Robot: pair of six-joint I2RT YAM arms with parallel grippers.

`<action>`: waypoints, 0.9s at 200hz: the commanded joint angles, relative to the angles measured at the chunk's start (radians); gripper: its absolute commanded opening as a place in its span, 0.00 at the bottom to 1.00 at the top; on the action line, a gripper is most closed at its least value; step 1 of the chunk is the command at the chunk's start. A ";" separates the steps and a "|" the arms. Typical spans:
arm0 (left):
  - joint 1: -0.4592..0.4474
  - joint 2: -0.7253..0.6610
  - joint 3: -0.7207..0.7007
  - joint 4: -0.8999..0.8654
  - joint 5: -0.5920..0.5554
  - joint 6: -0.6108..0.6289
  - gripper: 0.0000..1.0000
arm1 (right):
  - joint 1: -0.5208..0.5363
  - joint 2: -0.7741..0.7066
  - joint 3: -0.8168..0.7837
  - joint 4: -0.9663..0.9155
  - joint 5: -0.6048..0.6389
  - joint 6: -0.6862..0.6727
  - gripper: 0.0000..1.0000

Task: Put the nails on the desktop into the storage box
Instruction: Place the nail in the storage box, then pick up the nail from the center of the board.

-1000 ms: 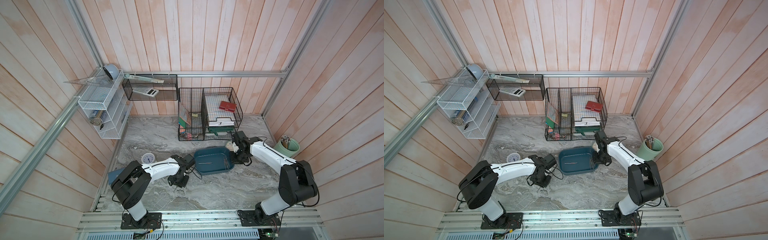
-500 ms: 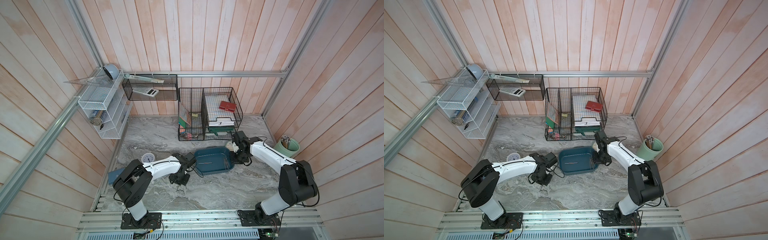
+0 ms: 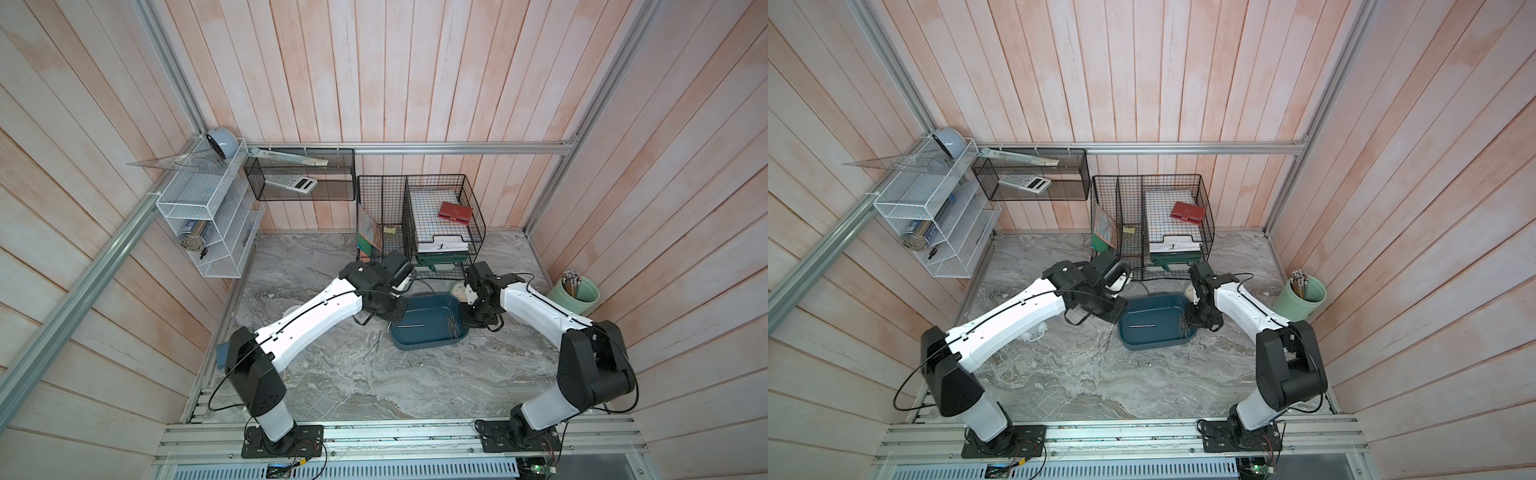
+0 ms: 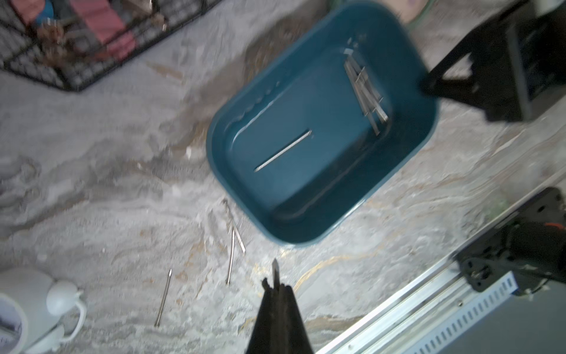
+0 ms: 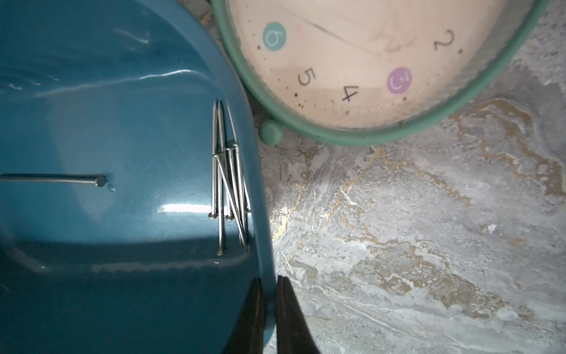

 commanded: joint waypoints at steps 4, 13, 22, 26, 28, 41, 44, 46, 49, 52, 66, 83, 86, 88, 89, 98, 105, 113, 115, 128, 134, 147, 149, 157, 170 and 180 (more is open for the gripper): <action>-0.013 0.197 0.208 -0.044 0.063 0.070 0.00 | 0.007 0.020 -0.035 -0.007 -0.019 -0.004 0.00; -0.011 0.253 0.251 -0.037 0.062 0.068 0.00 | 0.007 0.022 -0.037 -0.007 -0.019 -0.005 0.00; -0.010 0.299 0.273 -0.036 0.059 0.067 0.09 | 0.007 0.023 -0.035 -0.007 -0.023 -0.005 0.00; -0.010 0.315 0.276 -0.032 0.049 0.066 0.17 | 0.007 0.025 -0.035 -0.006 -0.023 -0.006 0.00; -0.009 0.322 0.274 -0.031 0.042 0.063 0.19 | 0.007 0.025 -0.036 -0.006 -0.023 -0.006 0.00; -0.002 0.339 0.248 -0.012 0.026 0.044 0.25 | 0.007 0.027 -0.035 -0.006 -0.023 -0.006 0.00; 0.001 0.339 0.239 -0.003 0.025 0.040 0.28 | 0.007 0.026 -0.036 -0.006 -0.024 -0.006 0.00; 0.002 0.334 0.232 0.003 0.023 0.036 0.31 | 0.007 0.027 -0.035 -0.006 -0.025 -0.006 0.00; 0.003 0.325 0.217 0.015 0.019 0.029 0.39 | 0.007 0.025 -0.035 -0.006 -0.026 -0.007 0.00; 0.005 0.316 0.201 0.028 0.016 0.024 0.45 | 0.006 0.025 -0.035 -0.005 -0.027 -0.006 0.00; 0.018 0.259 0.136 0.072 -0.003 0.000 0.53 | 0.006 0.025 -0.035 -0.004 -0.032 -0.008 0.00; 0.044 0.173 0.061 0.099 -0.038 -0.024 0.59 | 0.007 0.024 -0.034 -0.003 -0.034 -0.010 0.00; 0.051 0.154 0.045 0.103 -0.046 -0.027 0.60 | 0.006 0.022 -0.035 -0.003 -0.036 -0.009 0.00; 0.054 0.141 0.033 0.105 -0.052 -0.030 0.60 | 0.006 0.022 -0.035 -0.002 -0.036 -0.010 0.00; 0.056 0.138 0.023 0.107 -0.055 -0.030 0.61 | 0.006 0.021 -0.035 -0.003 -0.036 -0.009 0.00; 0.081 0.069 -0.056 0.125 -0.078 -0.038 0.62 | 0.006 0.018 -0.037 -0.001 -0.039 -0.009 0.00; 0.108 0.019 -0.118 0.133 -0.090 -0.043 0.62 | 0.007 0.013 -0.038 0.001 -0.040 -0.010 0.00; 0.145 -0.033 -0.196 0.137 -0.091 -0.043 0.62 | 0.007 0.011 -0.040 0.003 -0.040 -0.011 0.00; 0.156 -0.045 -0.214 0.137 -0.091 -0.043 0.62 | 0.007 0.010 -0.040 0.003 -0.042 -0.012 0.00; 0.213 -0.108 -0.308 0.123 -0.092 -0.028 0.62 | 0.006 0.011 -0.038 0.005 -0.049 -0.012 0.00; 0.234 -0.122 -0.336 0.105 -0.082 -0.010 0.62 | 0.006 0.012 -0.038 0.005 -0.050 -0.014 0.00; 0.251 -0.139 -0.356 0.054 -0.089 0.052 0.62 | 0.007 0.014 -0.041 0.008 -0.052 -0.014 0.00; 0.249 -0.139 -0.356 0.043 -0.096 0.065 0.62 | 0.006 0.014 -0.041 0.009 -0.052 -0.014 0.00; 0.249 -0.136 -0.353 0.009 -0.125 0.096 0.62 | 0.006 0.016 -0.041 0.011 -0.055 -0.017 0.00; 0.244 -0.126 -0.346 -0.037 -0.175 0.193 0.61 | 0.007 0.017 -0.040 0.012 -0.058 -0.015 0.00; 0.238 -0.116 -0.341 -0.061 -0.220 0.241 0.60 | 0.006 0.019 -0.040 0.013 -0.058 -0.016 0.00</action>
